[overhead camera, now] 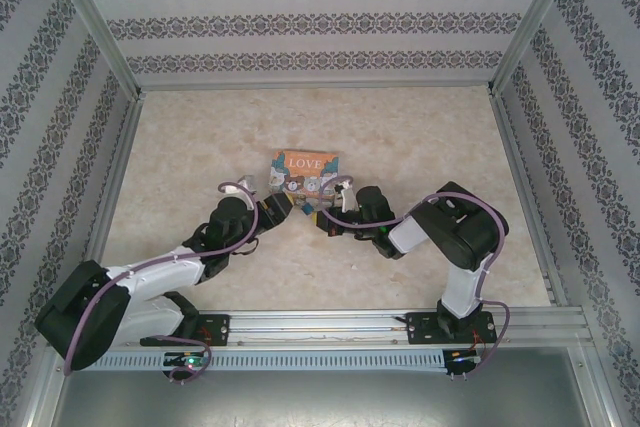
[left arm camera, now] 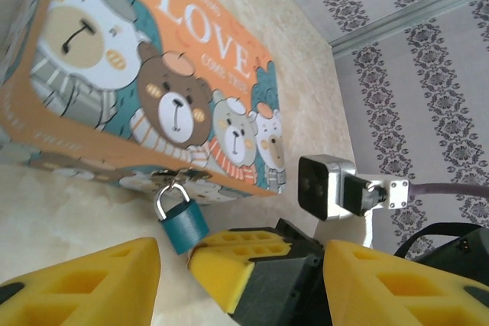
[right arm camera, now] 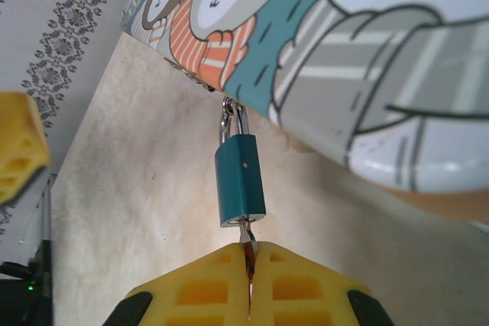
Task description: Unlock a padlock with a key
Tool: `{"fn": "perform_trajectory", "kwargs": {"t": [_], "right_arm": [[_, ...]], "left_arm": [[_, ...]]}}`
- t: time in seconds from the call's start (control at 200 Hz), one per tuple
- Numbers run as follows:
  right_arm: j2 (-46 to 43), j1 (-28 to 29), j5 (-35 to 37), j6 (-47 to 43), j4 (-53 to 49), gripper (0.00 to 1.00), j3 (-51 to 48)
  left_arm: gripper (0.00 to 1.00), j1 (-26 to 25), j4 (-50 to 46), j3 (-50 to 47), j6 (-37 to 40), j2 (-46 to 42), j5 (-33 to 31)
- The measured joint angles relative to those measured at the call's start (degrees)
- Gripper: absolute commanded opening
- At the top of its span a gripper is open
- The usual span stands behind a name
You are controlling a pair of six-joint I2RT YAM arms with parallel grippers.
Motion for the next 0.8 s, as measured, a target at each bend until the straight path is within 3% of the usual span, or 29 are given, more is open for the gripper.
{"fn": "perform_trajectory", "kwargs": {"t": [0.33, 0.799], "right_arm": [[-1.77, 0.0, -1.38, 6.47, -4.66, 0.0, 1.88], [-2.8, 0.0, -2.6, 8.17, -9.77, 0.0, 4.52]], "left_arm": [[0.54, 0.0, 5.25, -0.74, -8.31, 5.6, 1.51], [0.47, 0.0, 22.82, -0.76, -17.0, 21.92, 4.85]]}}
